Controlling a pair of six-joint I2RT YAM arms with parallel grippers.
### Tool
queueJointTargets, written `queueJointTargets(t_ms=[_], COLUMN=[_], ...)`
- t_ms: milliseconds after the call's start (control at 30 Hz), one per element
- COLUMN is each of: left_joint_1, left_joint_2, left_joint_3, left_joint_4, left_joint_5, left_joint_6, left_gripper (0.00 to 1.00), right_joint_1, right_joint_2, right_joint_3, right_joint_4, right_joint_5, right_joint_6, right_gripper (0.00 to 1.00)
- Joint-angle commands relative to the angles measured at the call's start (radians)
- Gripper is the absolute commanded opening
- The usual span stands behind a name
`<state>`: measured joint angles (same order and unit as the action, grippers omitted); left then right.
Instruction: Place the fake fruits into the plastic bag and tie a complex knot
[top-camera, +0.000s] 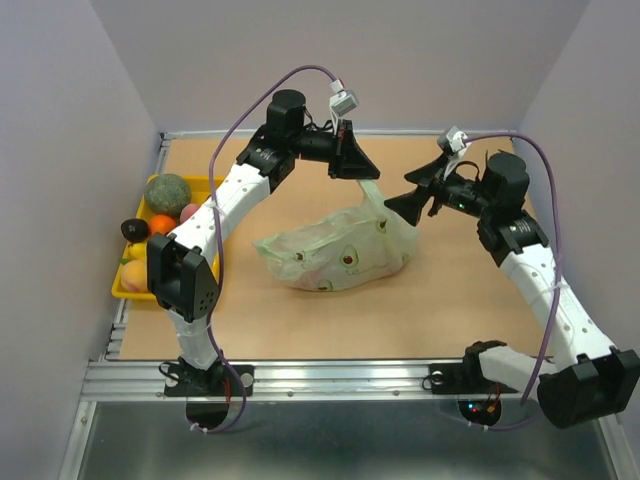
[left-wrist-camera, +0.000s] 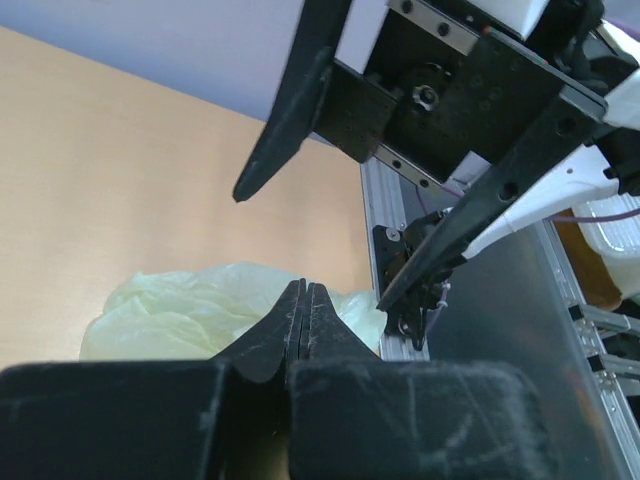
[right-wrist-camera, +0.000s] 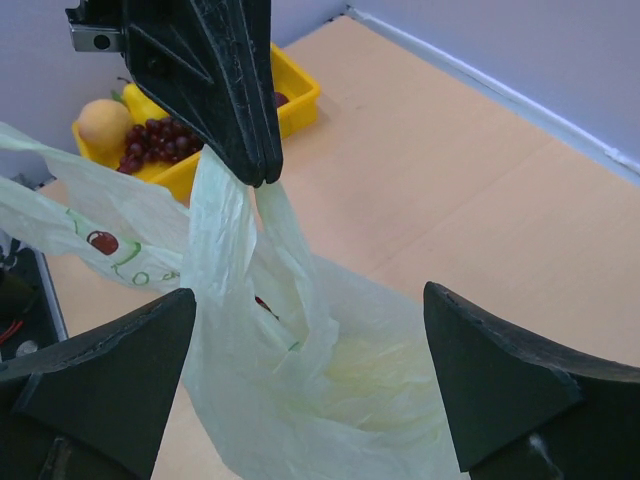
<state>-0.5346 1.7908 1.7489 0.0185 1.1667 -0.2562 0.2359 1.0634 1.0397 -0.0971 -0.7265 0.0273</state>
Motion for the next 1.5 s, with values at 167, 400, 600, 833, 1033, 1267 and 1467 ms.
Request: queueJointTargets(t_ms=[167, 400, 600, 833, 1033, 1267, 1467], left_joint_1=[-0.002, -0.014, -0.057, -0.064, -0.065, -0.004, 0.094], left_joint_2=[-0.005, 0.054, 0.068, 0.067, 0.096, 0.042, 0.013], left_joint_3=[0.122, 0.205, 0.201, 0.138, 0.123, 0.096, 0.391], left_joint_4=[-0.002, -0.002, 0.136, 0.581, 0.844, 0.766, -0.314], left_joint_5=[0.090, 0.149, 0.243, 0.292, 0.300, 0.196, -0.293], left_joint_6=[0.044, 0.040, -0.059, -0.400, -0.624, -0.542, 0.348], left_gripper=[0.00, 0.00, 0.00, 0.00, 0.00, 0.43, 0.70], right_joint_1=[-0.018, -0.017, -0.018, -0.018, -0.017, -0.018, -0.017], right_joint_2=[0.188, 0.236, 0.338, 0.383, 0.377, 0.331, 0.219], right_joint_3=[0.146, 0.171, 0.204, 0.174, 0.106, 0.017, -0.064], right_joint_4=[-0.009, -0.003, -0.003, 0.011, 0.132, 0.264, 0.274], right_joint_5=[-0.303, -0.323, -0.312, -0.341, -0.381, -0.308, -0.032], right_joint_6=[-0.058, -0.084, -0.131, -0.158, -0.098, 0.080, 0.227], right_gripper=[1.00, 1.00, 0.98, 0.83, 0.35, 0.01, 0.00])
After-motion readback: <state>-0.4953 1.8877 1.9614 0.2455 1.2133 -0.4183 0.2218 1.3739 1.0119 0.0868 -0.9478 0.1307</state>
